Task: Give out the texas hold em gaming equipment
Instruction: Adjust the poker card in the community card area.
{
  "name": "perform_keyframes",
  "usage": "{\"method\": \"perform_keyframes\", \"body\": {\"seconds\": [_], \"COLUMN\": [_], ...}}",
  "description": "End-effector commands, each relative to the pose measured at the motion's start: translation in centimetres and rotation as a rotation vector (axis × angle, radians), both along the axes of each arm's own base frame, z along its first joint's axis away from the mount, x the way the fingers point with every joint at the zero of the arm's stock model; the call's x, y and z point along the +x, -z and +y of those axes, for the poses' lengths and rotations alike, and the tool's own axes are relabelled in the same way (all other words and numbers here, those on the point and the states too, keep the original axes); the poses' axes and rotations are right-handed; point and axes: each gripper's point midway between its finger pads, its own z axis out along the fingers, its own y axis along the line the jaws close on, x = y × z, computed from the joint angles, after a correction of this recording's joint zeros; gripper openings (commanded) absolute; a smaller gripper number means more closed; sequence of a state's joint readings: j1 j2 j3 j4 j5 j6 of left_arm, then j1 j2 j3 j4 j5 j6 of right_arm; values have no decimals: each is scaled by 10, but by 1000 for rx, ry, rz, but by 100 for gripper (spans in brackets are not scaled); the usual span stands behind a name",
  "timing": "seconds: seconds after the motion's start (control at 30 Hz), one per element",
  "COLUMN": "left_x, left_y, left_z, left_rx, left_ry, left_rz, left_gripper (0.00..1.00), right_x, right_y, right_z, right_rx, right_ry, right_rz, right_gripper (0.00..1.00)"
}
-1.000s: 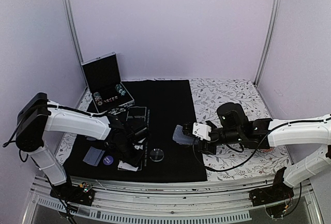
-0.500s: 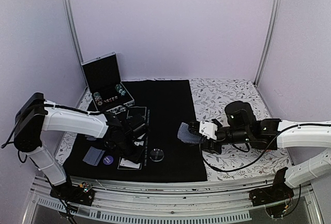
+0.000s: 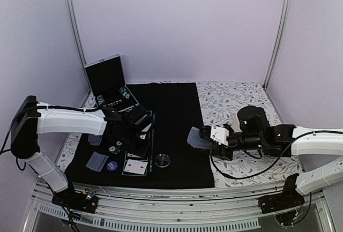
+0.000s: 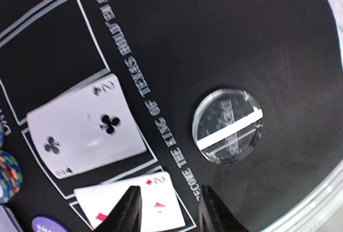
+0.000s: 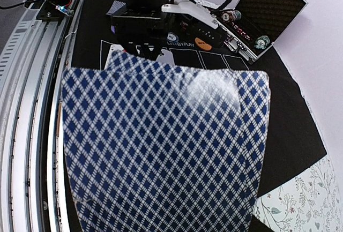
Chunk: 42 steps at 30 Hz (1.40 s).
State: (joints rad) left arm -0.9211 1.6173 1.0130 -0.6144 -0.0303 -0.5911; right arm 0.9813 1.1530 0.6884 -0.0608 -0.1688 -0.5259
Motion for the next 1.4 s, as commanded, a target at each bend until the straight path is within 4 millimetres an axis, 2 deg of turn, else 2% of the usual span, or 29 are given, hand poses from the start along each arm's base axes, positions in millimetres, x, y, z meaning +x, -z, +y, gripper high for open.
{"method": "perform_keyframes", "body": {"seconds": [0.0,0.1,0.23,0.4,0.53,0.73,0.9,1.03,1.13,1.23,1.37], "left_x": [34,50,66,70,70,31,12,4,1,-6,-14], "left_y": [-18,-17,-5,10,7,-5,1,5,15,21,21], "left_z": [3,9,16,13,10,9,23,18,20,19,7], "left_rx": [-36,-18,34,65,50,66,141,140,164,162,117], "left_ry": [-33,-44,-42,-23,-22,34,42,70,71,77,102], "left_rz": [-71,-92,-98,-68,-72,-70,-63,-61,-43,-30,-21], "left_gripper": [40,44,48,53,54,54,56,61,56,54,54], "right_x": [1,1,2,3,3,1,2,2,1,1,0], "right_y": [-6,-11,-16,-15,-16,-19,-22,-19,-17,-17,-17], "right_z": [-3,-4,-5,-4,-3,-3,-4,-3,-4,-5,-6], "right_rx": [19,24,37,36,48,53,58,56,59,63,68], "right_ry": [17,20,32,41,46,50,54,52,55,58,60], "right_rz": [-5,-5,-10,9,17,43,29,37,42,46,47], "right_gripper": [52,52,52,52,51,51,51,51,51,51,51]}}
